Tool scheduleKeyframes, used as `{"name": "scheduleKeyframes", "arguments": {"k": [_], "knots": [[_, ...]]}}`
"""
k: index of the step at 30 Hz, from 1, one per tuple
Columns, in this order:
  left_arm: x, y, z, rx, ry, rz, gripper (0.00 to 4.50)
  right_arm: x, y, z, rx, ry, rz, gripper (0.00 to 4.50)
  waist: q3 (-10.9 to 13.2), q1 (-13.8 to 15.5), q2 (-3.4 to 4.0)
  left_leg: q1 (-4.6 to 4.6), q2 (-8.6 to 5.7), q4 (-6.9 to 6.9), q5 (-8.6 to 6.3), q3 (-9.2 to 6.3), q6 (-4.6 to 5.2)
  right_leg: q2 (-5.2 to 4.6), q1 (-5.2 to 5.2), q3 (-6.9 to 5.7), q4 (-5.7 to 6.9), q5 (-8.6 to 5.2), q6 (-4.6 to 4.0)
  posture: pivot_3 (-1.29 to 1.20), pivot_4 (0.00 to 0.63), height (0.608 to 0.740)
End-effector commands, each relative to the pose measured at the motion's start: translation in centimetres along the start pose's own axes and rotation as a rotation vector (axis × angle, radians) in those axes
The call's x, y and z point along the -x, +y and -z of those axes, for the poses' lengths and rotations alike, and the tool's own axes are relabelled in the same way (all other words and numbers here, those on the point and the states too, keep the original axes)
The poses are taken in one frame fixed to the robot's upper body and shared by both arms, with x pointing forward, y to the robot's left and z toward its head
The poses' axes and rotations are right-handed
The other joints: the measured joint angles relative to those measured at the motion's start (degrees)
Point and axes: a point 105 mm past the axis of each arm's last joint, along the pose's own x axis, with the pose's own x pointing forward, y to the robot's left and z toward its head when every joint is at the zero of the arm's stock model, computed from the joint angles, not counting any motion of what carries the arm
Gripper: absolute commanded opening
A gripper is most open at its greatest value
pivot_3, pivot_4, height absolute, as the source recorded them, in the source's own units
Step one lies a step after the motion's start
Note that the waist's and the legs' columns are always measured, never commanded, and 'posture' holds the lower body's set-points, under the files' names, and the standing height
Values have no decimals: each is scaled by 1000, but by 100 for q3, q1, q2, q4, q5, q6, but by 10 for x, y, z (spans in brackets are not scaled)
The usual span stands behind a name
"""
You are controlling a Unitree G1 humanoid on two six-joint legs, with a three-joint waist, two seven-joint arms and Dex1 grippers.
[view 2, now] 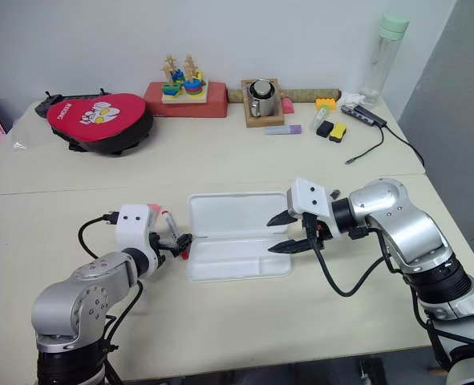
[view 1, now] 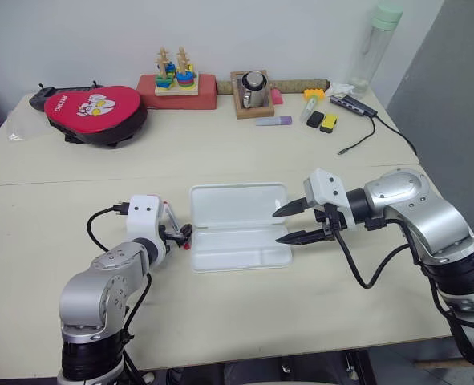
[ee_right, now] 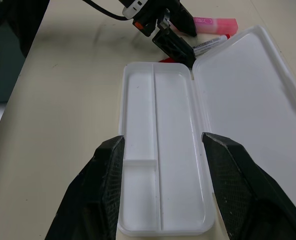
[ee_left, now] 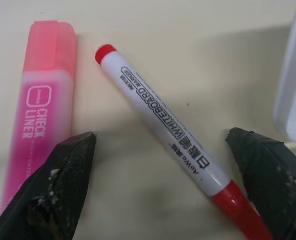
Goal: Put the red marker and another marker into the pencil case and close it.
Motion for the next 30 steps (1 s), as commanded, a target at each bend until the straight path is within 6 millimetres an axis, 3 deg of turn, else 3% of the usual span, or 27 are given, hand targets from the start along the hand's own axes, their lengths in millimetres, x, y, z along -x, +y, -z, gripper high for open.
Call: {"name": "scheduleKeyframes", "arguments": {"k": [1, 20, 30], "knots": [[-1, 1, -8, -9, -32, -8, 4125, 6, -2, -10, 46, -13, 21, 2569, 0, 1, 0, 0, 0, 0, 0, 0, 0, 0, 0, 0, 0, 0, 0, 0, 150, 740], [-4, -2, -8, -3, -33, 4, 451, 7, -2, -8, 43, -4, 27, 2569, 0, 6, 0, 0, -1, 0, 0, -2, 0, -1, 1, -1, -1, 0, 1, 0, 150, 740], [2, -3, -14, -79, -56, 29, 401, 7, -2, -7, 43, -1, 24, 2569, 0, 6, 0, 0, -1, 0, 0, -2, -1, -1, 2, -1, -1, 0, 1, 0, 150, 740]]}}
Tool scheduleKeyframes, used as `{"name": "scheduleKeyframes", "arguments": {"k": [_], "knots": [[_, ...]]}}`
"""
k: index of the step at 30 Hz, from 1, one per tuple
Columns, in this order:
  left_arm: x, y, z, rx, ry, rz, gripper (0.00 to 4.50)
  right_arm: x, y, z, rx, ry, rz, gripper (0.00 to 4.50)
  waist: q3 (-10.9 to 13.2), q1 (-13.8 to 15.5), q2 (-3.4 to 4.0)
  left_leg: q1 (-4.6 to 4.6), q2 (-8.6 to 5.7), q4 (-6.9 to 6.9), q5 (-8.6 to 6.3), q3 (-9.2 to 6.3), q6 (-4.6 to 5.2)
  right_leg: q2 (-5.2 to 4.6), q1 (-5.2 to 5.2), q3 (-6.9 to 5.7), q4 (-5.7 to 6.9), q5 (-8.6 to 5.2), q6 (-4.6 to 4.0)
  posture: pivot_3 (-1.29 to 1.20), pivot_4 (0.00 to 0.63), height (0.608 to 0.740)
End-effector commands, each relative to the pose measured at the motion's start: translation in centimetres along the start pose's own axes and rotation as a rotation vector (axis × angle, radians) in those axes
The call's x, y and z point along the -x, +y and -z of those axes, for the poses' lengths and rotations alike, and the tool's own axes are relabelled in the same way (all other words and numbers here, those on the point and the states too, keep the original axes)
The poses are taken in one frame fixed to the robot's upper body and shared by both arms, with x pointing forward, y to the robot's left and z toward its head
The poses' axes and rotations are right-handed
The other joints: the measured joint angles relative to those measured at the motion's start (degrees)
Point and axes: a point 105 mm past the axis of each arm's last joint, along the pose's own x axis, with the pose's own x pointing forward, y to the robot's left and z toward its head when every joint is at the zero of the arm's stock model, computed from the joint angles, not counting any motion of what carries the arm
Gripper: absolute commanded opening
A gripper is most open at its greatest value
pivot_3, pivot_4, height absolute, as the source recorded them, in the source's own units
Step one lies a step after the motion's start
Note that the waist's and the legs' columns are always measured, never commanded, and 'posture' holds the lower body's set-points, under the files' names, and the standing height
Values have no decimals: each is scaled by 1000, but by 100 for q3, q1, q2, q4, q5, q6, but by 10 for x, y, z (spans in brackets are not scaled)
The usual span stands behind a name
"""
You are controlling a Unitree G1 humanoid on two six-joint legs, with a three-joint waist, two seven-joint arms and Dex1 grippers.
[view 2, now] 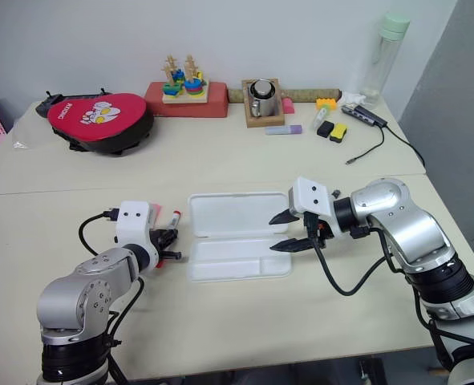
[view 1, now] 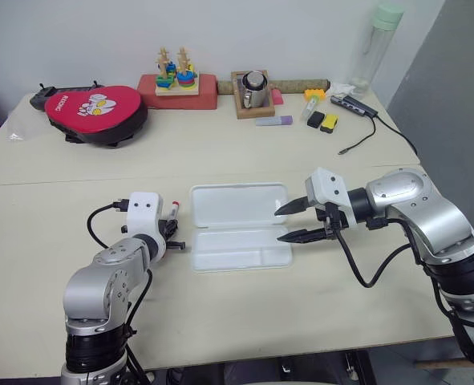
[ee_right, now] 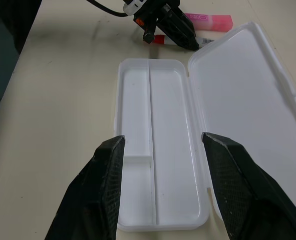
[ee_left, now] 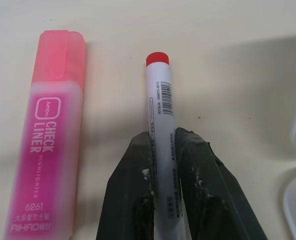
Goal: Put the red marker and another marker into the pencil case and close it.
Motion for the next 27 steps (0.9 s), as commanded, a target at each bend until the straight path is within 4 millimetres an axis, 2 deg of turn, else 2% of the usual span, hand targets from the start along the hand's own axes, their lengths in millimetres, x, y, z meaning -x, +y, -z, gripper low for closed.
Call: {"name": "scheduleKeyframes", "arguments": {"k": [1, 7, 11, 16, 20, 21, 23, 27], "knots": [[12, -1, -14, -144, -57, 44, 401, 5, 0, -8, 40, -12, 7, 2569, 0, -4, 0, 0, 0, 0, 0, -1, 0, 0, 0, 0, 0, 0, 0, 0, 150, 740], [44, 7, -32, -454, -69, 164, 401, 10, 2, -5, 39, 13, -8, 2569, 2, -11, 2, -2, 2, -8, 0, 0, 0, 0, -7, -1, -1, -2, -2, 0, 150, 740], [59, 9, -43, -576, -59, 240, 401, 12, 1, -2, 40, 25, -4, 2569, 3, -7, 5, -8, 1, -7, 0, 5, 0, -2, -8, -1, -13, -2, -2, 0, 150, 740], [74, -16, -45, -717, -71, 453, 401, 13, -1, -1, 39, 30, 2, 2569, 4, -7, 6, -12, 2, -9, -1, 5, 1, -2, -12, -1, -16, -3, -2, 0, 150, 740], [76, -32, -44, -780, -94, 567, 401, 16, -2, 2, 38, 44, 7, 2569, 4, -4, 6, -23, 3, -10, -1, 5, 1, -2, -22, -2, -17, -3, -3, 0, 150, 740], [77, -44, -41, -812, -100, 638, 401, 18, -2, 5, 38, 60, 4, 2569, 4, -4, 6, -25, 3, -9, -1, 5, 1, -2, -22, -2, -16, -3, -3, 0, 150, 740], [76, -70, -38, -873, -179, 780, 401, 21, -2, 10, 42, 85, 5, 2569, 5, 20, 8, -30, 3, -6, -1, 5, 1, -1, -24, -3, -16, -3, -2, 0, 150, 740], [53, -79, -28, -951, -174, 825, 401, 22, -3, 12, 42, 94, 14, 2569, 5, 13, 8, -41, 1, 4, -1, 4, 1, -2, -25, -3, -22, 1, 3, 0, 150, 740]]}}
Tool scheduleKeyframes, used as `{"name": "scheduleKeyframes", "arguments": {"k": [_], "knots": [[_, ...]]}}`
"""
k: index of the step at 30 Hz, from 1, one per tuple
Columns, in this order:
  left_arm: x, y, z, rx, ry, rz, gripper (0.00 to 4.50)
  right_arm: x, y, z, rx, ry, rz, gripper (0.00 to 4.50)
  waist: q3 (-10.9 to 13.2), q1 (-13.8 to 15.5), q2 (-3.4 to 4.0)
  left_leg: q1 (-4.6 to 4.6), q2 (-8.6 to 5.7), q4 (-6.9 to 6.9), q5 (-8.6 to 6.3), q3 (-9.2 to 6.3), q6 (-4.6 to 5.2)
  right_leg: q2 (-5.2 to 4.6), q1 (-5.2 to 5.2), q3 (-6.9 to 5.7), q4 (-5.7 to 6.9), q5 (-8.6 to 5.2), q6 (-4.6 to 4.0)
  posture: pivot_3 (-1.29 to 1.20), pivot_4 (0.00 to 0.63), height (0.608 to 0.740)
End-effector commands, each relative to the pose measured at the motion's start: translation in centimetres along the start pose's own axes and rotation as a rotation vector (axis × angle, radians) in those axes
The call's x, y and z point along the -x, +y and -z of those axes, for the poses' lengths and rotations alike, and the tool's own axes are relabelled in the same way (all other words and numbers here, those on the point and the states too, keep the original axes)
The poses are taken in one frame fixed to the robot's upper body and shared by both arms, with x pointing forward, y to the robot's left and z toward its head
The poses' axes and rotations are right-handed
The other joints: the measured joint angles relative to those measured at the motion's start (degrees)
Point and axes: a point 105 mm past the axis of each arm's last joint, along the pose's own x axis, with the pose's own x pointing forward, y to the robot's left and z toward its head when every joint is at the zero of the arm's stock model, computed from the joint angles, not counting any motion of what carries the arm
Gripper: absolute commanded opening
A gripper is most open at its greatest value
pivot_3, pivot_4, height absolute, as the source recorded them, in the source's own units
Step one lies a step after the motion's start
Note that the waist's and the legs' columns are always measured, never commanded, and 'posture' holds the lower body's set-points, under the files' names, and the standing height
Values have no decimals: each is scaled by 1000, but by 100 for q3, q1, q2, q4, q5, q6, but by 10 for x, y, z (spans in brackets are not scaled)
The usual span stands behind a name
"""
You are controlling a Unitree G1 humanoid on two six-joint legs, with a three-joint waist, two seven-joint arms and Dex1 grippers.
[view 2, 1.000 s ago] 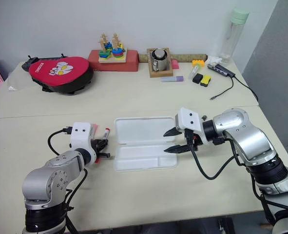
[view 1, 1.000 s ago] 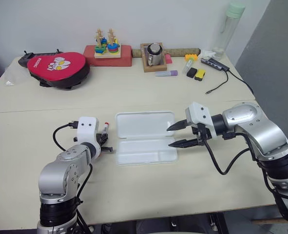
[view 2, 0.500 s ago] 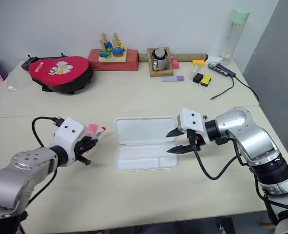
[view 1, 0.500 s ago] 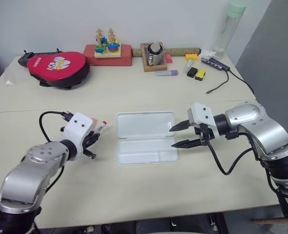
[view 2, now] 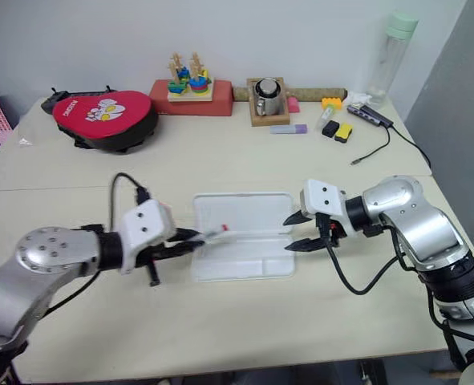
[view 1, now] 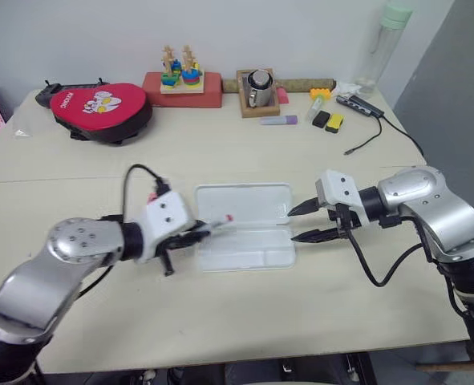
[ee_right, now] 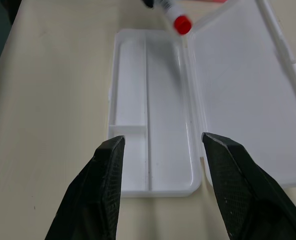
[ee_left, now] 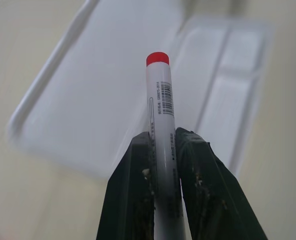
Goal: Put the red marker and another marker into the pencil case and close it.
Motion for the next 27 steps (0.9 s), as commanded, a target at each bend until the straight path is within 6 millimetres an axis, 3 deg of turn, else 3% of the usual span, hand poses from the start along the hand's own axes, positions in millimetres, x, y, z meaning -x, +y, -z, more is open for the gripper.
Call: {"name": "scheduleKeyframes", "arguments": {"k": [1, 9, 14, 16, 21, 27], "knots": [[-15, 11, 7, -109, 12, 2, 401, 6, -1, -3, 27, 1, 19, 2569, 0, -15, 1, 0, 0, 0, 0, 1, 0, 0, -3, 1, 2, 0, 0, 0, 150, 740], [-45, 19, 8, -206, -18, 71, 401, 7, -1, -1, 16, 10, 39, 2569, 0, -11, 1, -36, 1, 5, 1, -1, 1, 3, -43, 2, 17, 7, -10, 0, 150, 740], [-53, 18, 6, -208, -39, 115, 401, 8, 1, -2, 11, 11, 44, 2569, 0, -10, 1, -44, 1, 6, 1, -2, 1, 3, -50, -1, 21, 15, -24, 0, 150, 740], [-54, 18, 7, -204, -43, 116, 1108, 8, 1, -2, 9, 10, 48, 2569, 0, -22, 1, -43, 0, 6, 1, -2, 1, 4, -50, 0, 25, 15, -24, 0, 150, 740], [-52, 18, 3, -199, -63, 103, 1923, 8, 2, -2, 3, 11, 49, 2569, 0, -18, 1, -41, 1, 9, 1, -4, 2, 4, -51, 0, 33, 14, -22, 0, 150, 740], [-28, 24, -13, -97, -140, 56, 3236, 9, 2, -3, 1, 9, 52, 2569, 0, -21, 1, -40, 1, 10, 1, -4, 2, 4, -50, 0, 35, 14, -22, 0, 150, 740]]}}
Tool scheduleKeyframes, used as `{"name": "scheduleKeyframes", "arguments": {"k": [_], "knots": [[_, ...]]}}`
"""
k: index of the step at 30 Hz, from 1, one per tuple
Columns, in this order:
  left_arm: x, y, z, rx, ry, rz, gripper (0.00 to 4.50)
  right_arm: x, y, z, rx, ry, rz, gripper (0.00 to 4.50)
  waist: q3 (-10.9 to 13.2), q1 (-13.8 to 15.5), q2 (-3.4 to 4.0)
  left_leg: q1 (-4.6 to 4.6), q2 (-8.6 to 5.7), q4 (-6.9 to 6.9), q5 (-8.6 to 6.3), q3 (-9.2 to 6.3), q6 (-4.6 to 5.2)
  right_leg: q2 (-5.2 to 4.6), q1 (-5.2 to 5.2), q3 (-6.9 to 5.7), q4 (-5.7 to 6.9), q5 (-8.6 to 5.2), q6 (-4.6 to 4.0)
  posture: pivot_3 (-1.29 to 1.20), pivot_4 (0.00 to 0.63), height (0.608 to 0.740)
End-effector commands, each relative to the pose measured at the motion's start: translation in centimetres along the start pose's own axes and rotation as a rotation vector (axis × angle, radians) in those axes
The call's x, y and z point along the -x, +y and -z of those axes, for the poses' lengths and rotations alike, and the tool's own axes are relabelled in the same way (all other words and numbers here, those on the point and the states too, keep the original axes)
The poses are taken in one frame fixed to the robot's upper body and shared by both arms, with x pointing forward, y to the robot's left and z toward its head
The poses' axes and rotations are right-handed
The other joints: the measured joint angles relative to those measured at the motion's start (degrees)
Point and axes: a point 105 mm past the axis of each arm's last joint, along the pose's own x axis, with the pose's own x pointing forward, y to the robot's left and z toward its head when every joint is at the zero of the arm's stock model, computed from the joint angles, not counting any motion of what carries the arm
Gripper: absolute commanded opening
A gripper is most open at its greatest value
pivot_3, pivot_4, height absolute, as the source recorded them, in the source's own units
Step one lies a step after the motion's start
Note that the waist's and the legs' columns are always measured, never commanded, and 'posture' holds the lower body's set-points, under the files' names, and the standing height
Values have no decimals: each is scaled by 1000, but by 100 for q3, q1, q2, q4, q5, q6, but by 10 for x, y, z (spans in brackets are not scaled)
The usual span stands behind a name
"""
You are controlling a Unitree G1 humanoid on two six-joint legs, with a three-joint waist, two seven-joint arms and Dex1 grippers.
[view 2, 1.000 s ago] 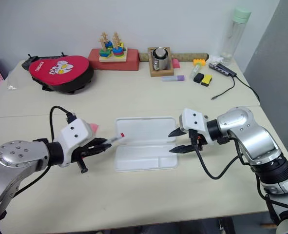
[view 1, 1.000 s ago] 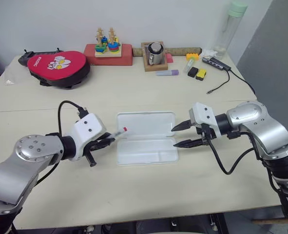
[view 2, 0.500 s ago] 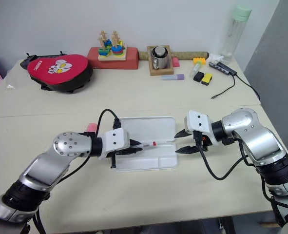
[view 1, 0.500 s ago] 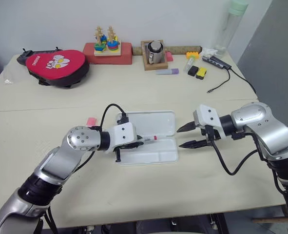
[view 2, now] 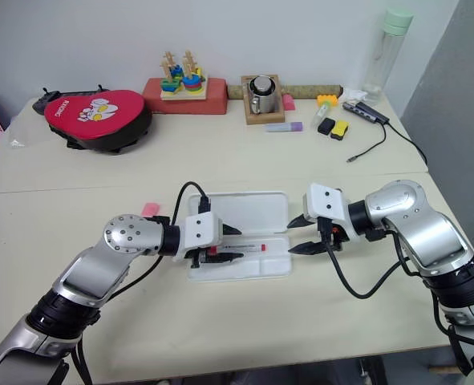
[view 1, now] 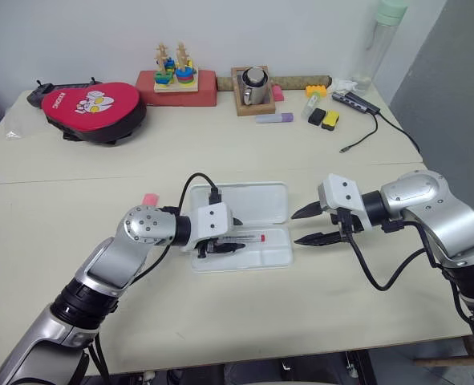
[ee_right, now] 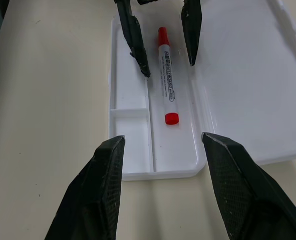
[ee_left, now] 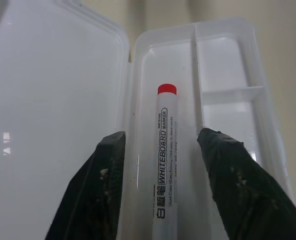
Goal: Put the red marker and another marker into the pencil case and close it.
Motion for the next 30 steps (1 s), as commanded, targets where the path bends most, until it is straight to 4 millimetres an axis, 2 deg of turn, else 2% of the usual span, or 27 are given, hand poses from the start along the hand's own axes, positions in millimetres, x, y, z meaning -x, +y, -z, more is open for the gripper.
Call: {"name": "scheduleKeyframes", "arguments": {"k": [1, 6, 10, 14, 17, 21, 30], "knots": [[26, 10, -25, 37, -92, -80, 3476, 9, -2, -9, 31, -13, 29, 2569, 0, -1, 0, 0, 0, 0, 0, 0, 0, 0, 0, 0, 0, 0, 0, 0, 150, 740], [64, 13, -28, 166, -125, -191, 4442, 10, -1, -12, 26, -22, 27, 2569, 0, -19, 0, 2, 2, -1, 0, -1, 0, 0, 0, -1, 3, -1, 2, 0, 150, 740], [105, 14, -26, 331, -170, -349, 4442, 10, 1, -15, 18, -35, 20, 2569, 0, -16, 0, 3, 4, -1, 0, -2, 0, 0, -1, -1, 4, -1, 1, 0, 150, 740], [127, 15, -4, 485, -136, -546, 4442, 10, 1, -14, 17, -33, 19, 2569, 0, -4, 0, 6, 3, 1, 0, -5, 0, 0, 4, -3, 1, -7, 12, 0, 150, 740], [137, 17, 13, 541, -78, -684, 4442, 9, 1, -13, 17, -33, 18, 2569, -1, 11, -1, 8, 3, 4, 1, -5, -1, -1, 5, -3, 4, -12, 21, 0, 150, 740], [150, 27, 56, 640, 99, -941, 4442, 8, 0, -13, 19, -35, 12, 2569, -1, 15, -2, 10, 1, 6, 1, -8, -2, -1, 7, -3, 6, -7, 22, 0, 150, 740], [135, 34, 83, 751, 134, -1003, 4442, 6, 0, -12, 19, -35, 4, 2569, -2, 16, -2, 9, 1, 5, 2, -6, -3, 0, 6, -2, 5, 12, -4, 0, 150, 740]]}}
